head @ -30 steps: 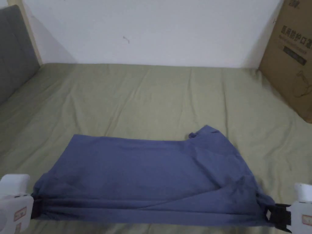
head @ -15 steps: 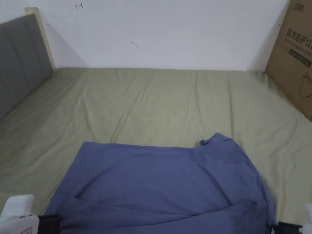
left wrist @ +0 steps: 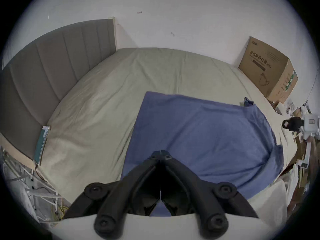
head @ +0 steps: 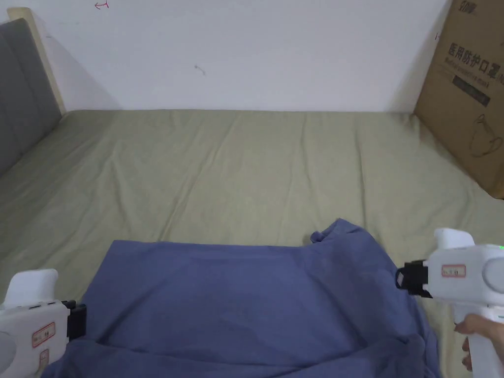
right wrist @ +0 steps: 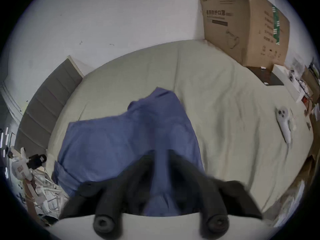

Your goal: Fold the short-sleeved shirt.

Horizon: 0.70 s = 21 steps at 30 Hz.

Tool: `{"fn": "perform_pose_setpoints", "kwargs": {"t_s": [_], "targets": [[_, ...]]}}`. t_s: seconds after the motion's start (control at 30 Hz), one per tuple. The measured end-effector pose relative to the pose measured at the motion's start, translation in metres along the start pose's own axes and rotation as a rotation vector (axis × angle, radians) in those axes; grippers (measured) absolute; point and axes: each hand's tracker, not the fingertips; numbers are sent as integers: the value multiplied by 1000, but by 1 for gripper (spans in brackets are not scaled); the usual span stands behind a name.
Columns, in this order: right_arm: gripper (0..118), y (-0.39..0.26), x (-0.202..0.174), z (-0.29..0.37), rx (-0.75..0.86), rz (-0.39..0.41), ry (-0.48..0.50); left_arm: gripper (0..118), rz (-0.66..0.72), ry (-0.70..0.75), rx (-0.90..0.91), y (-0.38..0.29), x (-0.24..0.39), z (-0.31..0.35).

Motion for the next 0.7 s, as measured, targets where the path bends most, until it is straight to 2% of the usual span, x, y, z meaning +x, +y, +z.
{"fn": "perform_pose_setpoints", "kwargs": {"t_s": [0.07, 0.1, 0.17, 0.4, 0.5, 0.53, 0.57, 0.6, 0.63, 0.67, 0.7], "targets": [[65, 24, 0, -24, -28, 36, 4, 0, -7, -3, 0, 10, 6, -9], [82, 35, 0, -40, -56, 57, -9, 0, -20, -4, 0, 15, 9, -15], [81, 50, -3, -63, -73, 66, -68, 0, -38, 2, -10, 21, 14, -25], [81, 68, 22, -164, -218, 59, -121, 0, -43, 7, -60, 36, 16, -64], [79, 63, 32, -182, -263, 30, -109, 0, -44, 21, -73, 39, 14, -75], [68, 62, 31, -176, -246, 47, -110, 0, -46, 38, -76, 39, 14, -77], [47, 63, 27, -170, -225, 93, -105, 0, -44, 43, -75, 39, 14, -79], [20, 65, 23, -164, -211, 138, -114, 0, -37, 33, -79, 40, 13, -83], [0, 67, 20, -158, -185, 175, -167, 0, -30, 18, -90, 42, 12, -86], [0, 66, 15, -150, -190, 153, -113, 0, -27, 14, -92, 43, 12, -89], [0, 66, 13, -148, -202, 146, -116, 0, -26, 13, -87, 45, 14, -92]]}}
